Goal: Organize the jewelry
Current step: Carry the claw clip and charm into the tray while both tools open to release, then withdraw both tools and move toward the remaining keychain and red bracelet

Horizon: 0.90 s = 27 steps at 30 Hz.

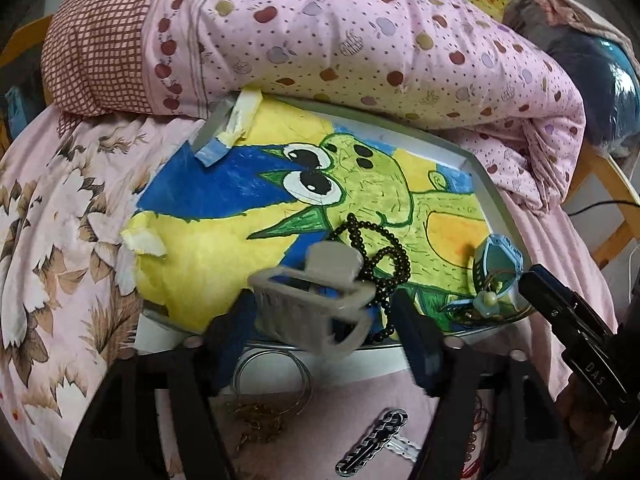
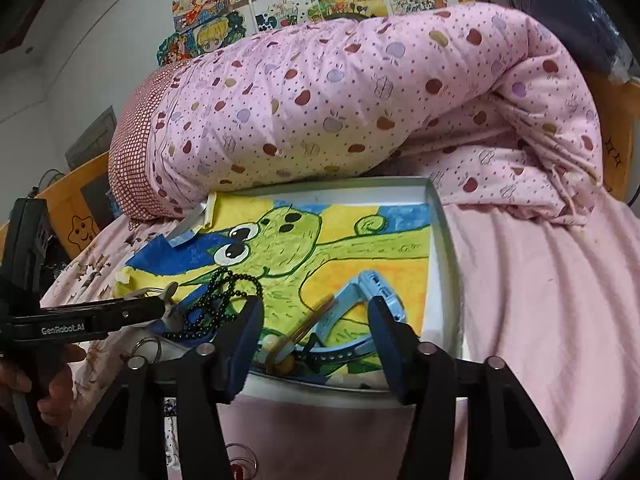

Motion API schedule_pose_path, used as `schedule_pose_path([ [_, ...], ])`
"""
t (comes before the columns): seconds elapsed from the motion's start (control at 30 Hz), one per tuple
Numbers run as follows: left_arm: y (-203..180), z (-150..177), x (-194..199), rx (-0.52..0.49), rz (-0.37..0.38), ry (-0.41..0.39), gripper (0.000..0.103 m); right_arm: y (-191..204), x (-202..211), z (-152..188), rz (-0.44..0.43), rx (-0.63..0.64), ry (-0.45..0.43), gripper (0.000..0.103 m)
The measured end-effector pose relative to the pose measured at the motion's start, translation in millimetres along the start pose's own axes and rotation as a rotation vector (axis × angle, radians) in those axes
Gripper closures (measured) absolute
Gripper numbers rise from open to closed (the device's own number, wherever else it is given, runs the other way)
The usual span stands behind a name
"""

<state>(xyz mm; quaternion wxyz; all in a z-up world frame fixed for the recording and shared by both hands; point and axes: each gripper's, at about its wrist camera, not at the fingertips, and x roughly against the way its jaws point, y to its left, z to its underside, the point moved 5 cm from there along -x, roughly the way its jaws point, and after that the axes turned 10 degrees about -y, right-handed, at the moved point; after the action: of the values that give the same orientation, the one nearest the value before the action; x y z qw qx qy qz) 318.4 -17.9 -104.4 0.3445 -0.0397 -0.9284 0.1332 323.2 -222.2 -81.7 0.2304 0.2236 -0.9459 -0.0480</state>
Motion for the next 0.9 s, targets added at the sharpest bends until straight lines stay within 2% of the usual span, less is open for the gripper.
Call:
schedule_pose_path([
  [0.2, -4, -1, 10, 0.003, 0.003, -0.010, 0.035, 2, 13, -13, 0.031, 0.013, -0.049, 0.026],
  [0.23, -5, -2, 12, -0.001, 0.000, -0.015, 0.031, 3, 16, -16, 0.035, 0.018, -0.060, 0.024],
  [0.3, -7, -3, 19, -0.015, -0.012, -0.037, 0.025, 4, 21, -21, 0.045, 0.027, -0.079, 0.021],
  [0.5, -10, -9, 45, -0.019, -0.022, -0.107, 0.022, 11, 50, -38, 0.058, 0.035, -0.162, 0.004],
  [0.53, -10, -11, 51, -0.016, -0.022, -0.122, 0.015, 13, 55, -40, 0.060, 0.038, -0.172, 0.002],
  [0.57, -10, -12, 57, -0.013, -0.022, -0.137, 0.003, 15, 61, -42, 0.062, 0.041, -0.185, 0.000],
  [0.67, -10, -15, 78, 0.002, -0.019, -0.197, 0.001, 20, 78, -46, 0.063, 0.047, -0.215, 0.000],
  [0.9, -8, -12, 118, -0.019, -0.009, -0.252, 0.002, 37, 116, -45, 0.055, 0.068, -0.238, 0.000],
])
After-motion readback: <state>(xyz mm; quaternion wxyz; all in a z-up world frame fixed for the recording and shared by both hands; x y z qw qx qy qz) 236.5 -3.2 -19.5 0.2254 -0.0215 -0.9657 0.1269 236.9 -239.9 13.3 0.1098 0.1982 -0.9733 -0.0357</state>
